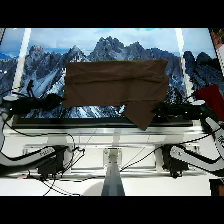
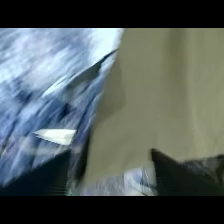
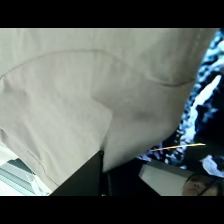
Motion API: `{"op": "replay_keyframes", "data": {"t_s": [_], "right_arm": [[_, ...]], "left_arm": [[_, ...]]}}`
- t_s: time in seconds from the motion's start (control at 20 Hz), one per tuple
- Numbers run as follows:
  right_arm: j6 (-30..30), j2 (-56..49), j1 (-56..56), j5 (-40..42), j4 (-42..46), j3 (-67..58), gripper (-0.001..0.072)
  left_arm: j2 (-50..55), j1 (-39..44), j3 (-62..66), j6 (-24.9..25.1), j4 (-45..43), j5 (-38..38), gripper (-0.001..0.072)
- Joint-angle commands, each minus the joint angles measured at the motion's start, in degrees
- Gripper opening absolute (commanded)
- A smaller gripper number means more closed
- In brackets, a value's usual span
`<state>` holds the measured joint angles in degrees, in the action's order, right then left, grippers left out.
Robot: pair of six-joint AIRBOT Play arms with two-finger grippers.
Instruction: Fold the clothes and pants, and hang the long-sleeved shirts on hangers.
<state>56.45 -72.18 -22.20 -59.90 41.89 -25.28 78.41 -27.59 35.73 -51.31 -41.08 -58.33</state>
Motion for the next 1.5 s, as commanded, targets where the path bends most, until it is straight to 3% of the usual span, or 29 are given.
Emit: {"op": "replay_keyframes", "data": {"t_s": [0.0,0.05,0.15,0.25,0.35,0.55,0.7,0.85,0.95,1.1,1.25,1.3,1.35,1.4,1.45], "right_arm": [[-0.2,0.2,0.0,-0.5,-0.8,0.0,0.0016],[-0.2,0.2,0.0,-0.7,-0.8,-0.3,0.0016],[-0.2,0.5,0.0,-2.0,-0.8,-2.0,0.0016],[-0.2,1.9,0.0,-3.7,-1.0,-4.7,0.0017],[-0.2,4.0,0.1,-4.7,-1.2,-7.9,0.0016],[-0.1,6.8,0.1,-4.7,-6.4,-15.4,0.0016],[3.0,6.8,3.3,1.7,-14.2,-19.3,0.0016],[8.4,5.7,12.0,22.6,-14.5,-23.0,0.0015],[10.4,1.4,16.9,32.3,-12.9,-27.2,0.0016],[10.6,-9.4,20.1,36.6,-12.7,-36.6,0.0016],[13.9,-18.6,19.9,37.6,-12.7,-44.9,0.0017],[13.8,-20.9,19.9,38.4,-12.6,-46.6,0.0048],[13.8,-22.5,19.9,38.6,-12.5,-47.7,0.0292],[13.8,-23.6,19.9,38.5,-12.5,-48.3,0.0581],[13.8,-23.8,19.9,38.2,-11.8,-48.3,0.0645]], "left_arm": [[5.2,3.5,1.2,1.6,1.7,3.0,0.0288],[5.6,3.8,2.0,3.0,1.7,0.1,0.0209],[5.6,4.0,4.0,7.4,1.2,-6.9,0.0198],[5.6,3.9,7.1,8.5,-0.9,-13.1,0.0197],[5.6,3.9,10.6,8.5,-2.4,-18.0,0.0011],[5.6,3.9,18.2,8.5,2.6,-19.7,0.0011],[5.7,4.6,20.2,8.6,17.8,-9.6,0.0011],[6.4,7.2,20.2,8.7,30.7,5.4,0.001],[7.3,10.3,20.2,8.7,36.7,16.0,0.0011],[9.8,15.2,21.4,9.2,43.2,27.6,0.0011],[15.2,18.6,27.4,10.8,43.1,28.2,0.001],[17.0,19.3,29.6,11.6,43.1,28.2,0.0016],[18.6,19.8,31.7,13.2,42.6,27.8,0.0135],[19.5,20.0,33.2,15.9,40.6,26.9,0.0421],[19.6,20.0,34.0,17.7,36.6,26.6,0.0676]]}}
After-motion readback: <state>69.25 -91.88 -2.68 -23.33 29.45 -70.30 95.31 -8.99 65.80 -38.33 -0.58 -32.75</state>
